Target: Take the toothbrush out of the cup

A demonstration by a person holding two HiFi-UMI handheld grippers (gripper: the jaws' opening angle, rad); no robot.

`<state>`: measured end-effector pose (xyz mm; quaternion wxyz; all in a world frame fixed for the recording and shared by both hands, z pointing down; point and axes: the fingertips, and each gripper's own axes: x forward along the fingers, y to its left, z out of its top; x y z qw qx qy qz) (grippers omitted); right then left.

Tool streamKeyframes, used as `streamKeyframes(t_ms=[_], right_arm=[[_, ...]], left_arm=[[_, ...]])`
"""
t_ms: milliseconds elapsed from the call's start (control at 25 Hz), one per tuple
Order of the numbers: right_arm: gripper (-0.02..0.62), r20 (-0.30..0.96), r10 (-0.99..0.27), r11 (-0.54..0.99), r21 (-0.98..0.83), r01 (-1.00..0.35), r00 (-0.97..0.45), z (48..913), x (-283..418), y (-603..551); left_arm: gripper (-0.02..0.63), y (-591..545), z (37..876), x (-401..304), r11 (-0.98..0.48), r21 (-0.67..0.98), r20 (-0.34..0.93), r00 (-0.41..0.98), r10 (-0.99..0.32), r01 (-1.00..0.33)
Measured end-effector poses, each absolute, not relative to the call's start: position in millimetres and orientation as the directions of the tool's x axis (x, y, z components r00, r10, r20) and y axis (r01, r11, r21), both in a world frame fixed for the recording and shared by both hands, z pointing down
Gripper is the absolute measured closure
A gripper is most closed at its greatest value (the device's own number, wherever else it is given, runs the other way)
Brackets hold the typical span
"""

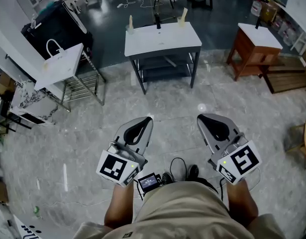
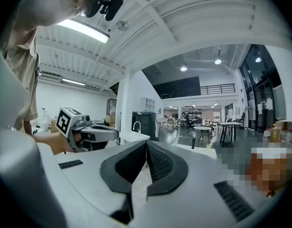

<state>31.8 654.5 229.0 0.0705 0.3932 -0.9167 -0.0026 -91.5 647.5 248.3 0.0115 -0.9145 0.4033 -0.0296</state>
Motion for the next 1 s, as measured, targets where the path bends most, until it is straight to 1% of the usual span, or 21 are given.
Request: streamKeyframes(t_ms=[280,400,720,1000], right_arm=[[0.590,0.132,-0.747,0.662,0.062,-0.747,-0.652,232.4,32.3,629.8],[0.590,0.132,-0.759,0.649,0.065,-0.758,-0.638,233.4,48.8,613.8],[0.589,0.130,-0.764,0.639,0.027,-0.769,-0.631,251.2,138.9,517.6],[0.589,0.144,-0.739,0.663,-0.016,-0.748,-0.658,265.7,252.7,405.8]], left_arm=[[0.600,622.3,254.0,-102.9,-0.677,-0.034,0.035,0.676,-0.736,-0.735],[0.600,606.0,256.2,-90.0,-0.686,-0.038,0.038,0.685,-0.727,-0.726],[0.600,509.7,269.5,-20.1,-0.661,-0.042,0.067,0.658,-0.750,-0.749],[0.600,392.6,280.5,84.1,-0.628,-0.064,0.116,0.619,-0.776,-0.775]])
